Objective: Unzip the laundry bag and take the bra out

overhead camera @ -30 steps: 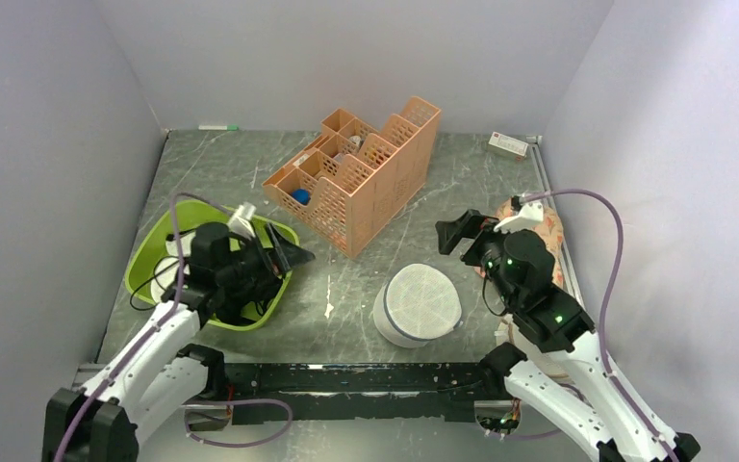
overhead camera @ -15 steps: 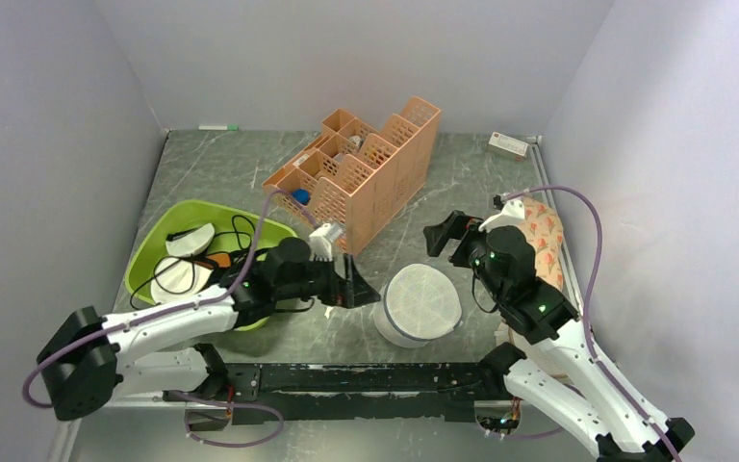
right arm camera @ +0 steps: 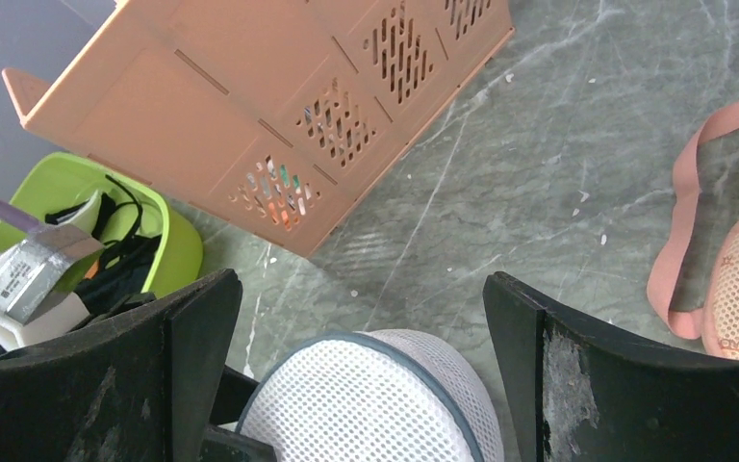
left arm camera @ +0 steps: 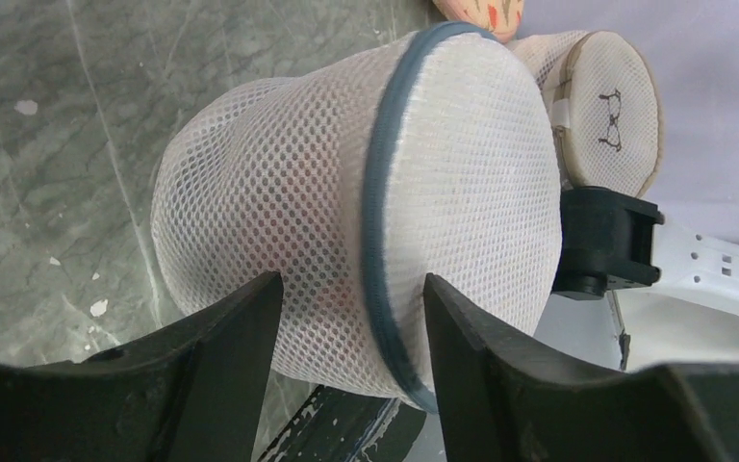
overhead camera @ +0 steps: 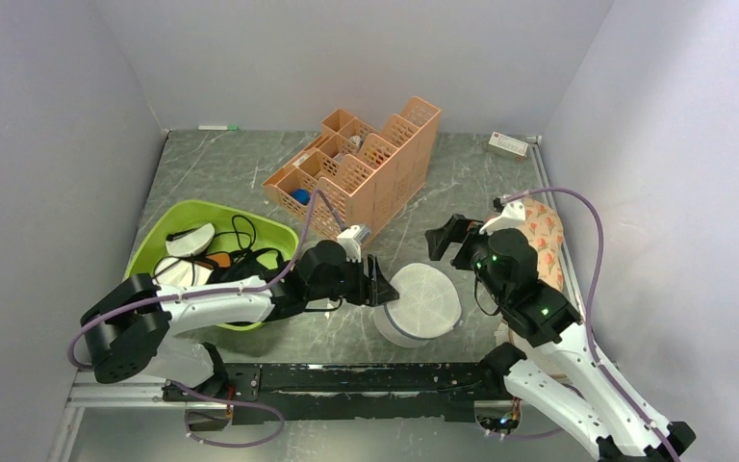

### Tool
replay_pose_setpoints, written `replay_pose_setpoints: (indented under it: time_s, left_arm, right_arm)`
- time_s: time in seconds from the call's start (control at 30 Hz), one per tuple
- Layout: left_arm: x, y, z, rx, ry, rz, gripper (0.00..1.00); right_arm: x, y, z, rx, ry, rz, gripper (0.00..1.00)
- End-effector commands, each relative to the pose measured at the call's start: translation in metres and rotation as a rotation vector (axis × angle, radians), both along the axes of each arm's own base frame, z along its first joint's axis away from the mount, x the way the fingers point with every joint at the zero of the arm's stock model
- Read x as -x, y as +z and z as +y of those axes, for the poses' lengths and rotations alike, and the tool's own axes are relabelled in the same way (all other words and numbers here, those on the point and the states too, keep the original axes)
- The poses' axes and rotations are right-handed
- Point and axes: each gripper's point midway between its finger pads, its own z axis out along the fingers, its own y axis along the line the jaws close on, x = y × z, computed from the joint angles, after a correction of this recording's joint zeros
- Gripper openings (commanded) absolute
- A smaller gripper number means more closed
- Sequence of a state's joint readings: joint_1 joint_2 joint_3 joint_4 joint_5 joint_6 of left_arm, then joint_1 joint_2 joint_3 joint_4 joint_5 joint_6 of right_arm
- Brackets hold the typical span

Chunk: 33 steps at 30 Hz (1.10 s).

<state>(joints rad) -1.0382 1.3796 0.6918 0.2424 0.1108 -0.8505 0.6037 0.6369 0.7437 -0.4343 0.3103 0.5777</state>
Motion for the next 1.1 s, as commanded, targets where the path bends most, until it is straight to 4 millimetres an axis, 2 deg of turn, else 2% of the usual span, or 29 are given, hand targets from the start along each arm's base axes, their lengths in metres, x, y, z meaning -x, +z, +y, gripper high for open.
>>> replay_pose_setpoints:
  time_s: [0.0, 0.13, 0.33, 0.37, 0.5, 0.6, 0.77, 0.87, 1.07]
  left_arm:
    - [-0.006, 0.020, -0.009, 0.098, 0.034, -0.017, 0.60]
    - [-0.010, 0.019, -0.003, 0.080, 0.057, -0.019, 0.38]
    - [-0.019, 0.017, 0.019, 0.059, 0.108, 0.008, 0.11]
    - [-0.020, 0.015, 0.026, 0.051, 0.120, 0.019, 0.08]
    - [-0.015, 0.012, 0.054, 0.109, 0.154, 0.102, 0.07]
    - [-0.020, 0.011, 0.083, 0.112, 0.229, 0.121, 0.07]
    - [-0.025, 0.008, 0.122, 0.105, 0.304, 0.167, 0.07]
    - [-0.024, 0.008, 0.135, 0.090, 0.339, 0.172, 0.07]
    - [-0.024, 0.010, 0.149, 0.072, 0.383, 0.159, 0.07]
  right_arm:
    - [0.003, -0.001, -0.003, 0.021, 0.010, -0.024, 1.00]
    - [0.003, -0.004, 0.000, 0.031, 0.034, -0.036, 1.00]
    - [0.006, -0.012, 0.025, 0.069, 0.195, -0.042, 1.00]
    - [0.006, -0.015, 0.029, 0.080, 0.224, -0.037, 1.00]
    - [0.017, -0.019, 0.061, 0.053, 0.422, -0.077, 1.00]
    - [0.026, -0.027, 0.085, 0.000, 0.560, -0.100, 1.00]
    - [0.037, -0.045, 0.113, -0.042, 0.731, -0.082, 0.89]
    - [0.042, -0.050, 0.120, -0.032, 0.801, -0.102, 0.81]
    - [0.052, -0.060, 0.122, -0.003, 0.879, -0.145, 0.73]
